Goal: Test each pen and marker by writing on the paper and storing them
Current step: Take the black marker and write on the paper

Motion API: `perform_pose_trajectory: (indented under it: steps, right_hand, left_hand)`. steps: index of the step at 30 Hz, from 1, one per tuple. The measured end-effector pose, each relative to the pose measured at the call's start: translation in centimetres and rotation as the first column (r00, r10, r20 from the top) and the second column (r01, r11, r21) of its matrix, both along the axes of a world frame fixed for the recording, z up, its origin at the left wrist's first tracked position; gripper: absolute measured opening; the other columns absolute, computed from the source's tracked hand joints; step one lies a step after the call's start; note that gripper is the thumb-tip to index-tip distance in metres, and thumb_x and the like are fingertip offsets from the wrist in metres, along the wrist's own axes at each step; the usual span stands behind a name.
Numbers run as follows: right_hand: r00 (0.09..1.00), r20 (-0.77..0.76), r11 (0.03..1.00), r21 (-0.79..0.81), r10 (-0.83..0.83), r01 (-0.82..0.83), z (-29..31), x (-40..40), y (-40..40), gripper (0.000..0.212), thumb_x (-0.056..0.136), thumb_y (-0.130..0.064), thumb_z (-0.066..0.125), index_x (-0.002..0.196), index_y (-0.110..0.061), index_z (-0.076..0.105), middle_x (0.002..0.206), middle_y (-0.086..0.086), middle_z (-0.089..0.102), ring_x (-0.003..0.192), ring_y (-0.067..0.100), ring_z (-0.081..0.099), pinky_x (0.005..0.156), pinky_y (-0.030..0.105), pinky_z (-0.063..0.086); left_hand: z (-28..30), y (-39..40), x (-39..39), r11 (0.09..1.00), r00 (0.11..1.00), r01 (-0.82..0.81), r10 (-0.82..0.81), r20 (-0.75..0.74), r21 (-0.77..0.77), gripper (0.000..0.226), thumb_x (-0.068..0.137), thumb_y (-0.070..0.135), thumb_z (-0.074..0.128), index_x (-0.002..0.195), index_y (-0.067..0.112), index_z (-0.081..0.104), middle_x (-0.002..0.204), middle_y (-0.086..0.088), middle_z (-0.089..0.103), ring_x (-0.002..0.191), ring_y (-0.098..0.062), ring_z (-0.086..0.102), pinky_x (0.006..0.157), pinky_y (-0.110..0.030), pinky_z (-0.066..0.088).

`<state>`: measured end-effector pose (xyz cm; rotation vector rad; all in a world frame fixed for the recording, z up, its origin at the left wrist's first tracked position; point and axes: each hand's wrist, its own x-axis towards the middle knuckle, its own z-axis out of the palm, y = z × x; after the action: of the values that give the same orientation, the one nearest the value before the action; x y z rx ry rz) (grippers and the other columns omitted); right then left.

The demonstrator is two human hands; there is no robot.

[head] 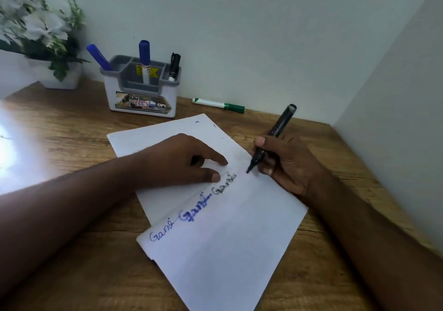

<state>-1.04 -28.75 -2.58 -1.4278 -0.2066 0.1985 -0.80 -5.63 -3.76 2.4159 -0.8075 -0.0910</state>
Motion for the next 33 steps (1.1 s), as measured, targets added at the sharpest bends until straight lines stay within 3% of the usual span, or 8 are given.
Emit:
perform_pose_trajectory:
  steps: [5, 11, 33]
  right_hand:
    - [0.994, 0.105, 0.988, -0.152, -0.020, 0.036, -0.21, 0.43, -0.59, 0.026, 0.077, -0.027, 0.066, 0.077, -0.002, 0.072, 0.057, 0.012, 0.066, 0.038, 0.018, 0.058, 0.040, 0.028, 0.053]
    - [0.973, 0.229, 0.934, -0.349, 0.011, 0.071, -0.24, -0.07, -0.35, 0.015, 0.088, -0.005, 0.063, 0.077, 0.002, 0.071, 0.054, 0.012, 0.065, 0.037, 0.019, 0.055, 0.038, 0.028, 0.051]
    - [0.967, 0.253, 0.911, -0.403, 0.016, 0.090, -0.57, -0.02, -0.30, 0.018, 0.089, -0.004, 0.061, 0.075, 0.001, 0.070, 0.050, 0.008, 0.063, 0.035, 0.016, 0.053, 0.037, 0.025, 0.049]
  left_hand:
    - [-0.03, 0.01, 0.24, 1.000, 0.999, 0.005, -0.006, -0.038, -0.026, 0.034, 0.075, 0.051, 0.067, 0.108, 0.047, 0.065, 0.078, 0.007, 0.063, 0.070, -0.009, 0.056, 0.072, -0.034, 0.051]
    - [-0.10, -0.04, 0.14, 0.998, 0.999, -0.004, 0.002, -0.047, -0.057, 0.031, 0.074, 0.046, 0.070, 0.105, 0.044, 0.068, 0.071, 0.006, 0.061, 0.066, -0.005, 0.053, 0.060, -0.017, 0.043]
    - [-0.38, 0.08, 0.14, 0.996, 0.999, -0.006, 0.002, -0.041, -0.088, 0.030, 0.073, 0.044, 0.072, 0.104, 0.040, 0.071, 0.068, 0.002, 0.062, 0.063, -0.006, 0.053, 0.059, -0.017, 0.041]
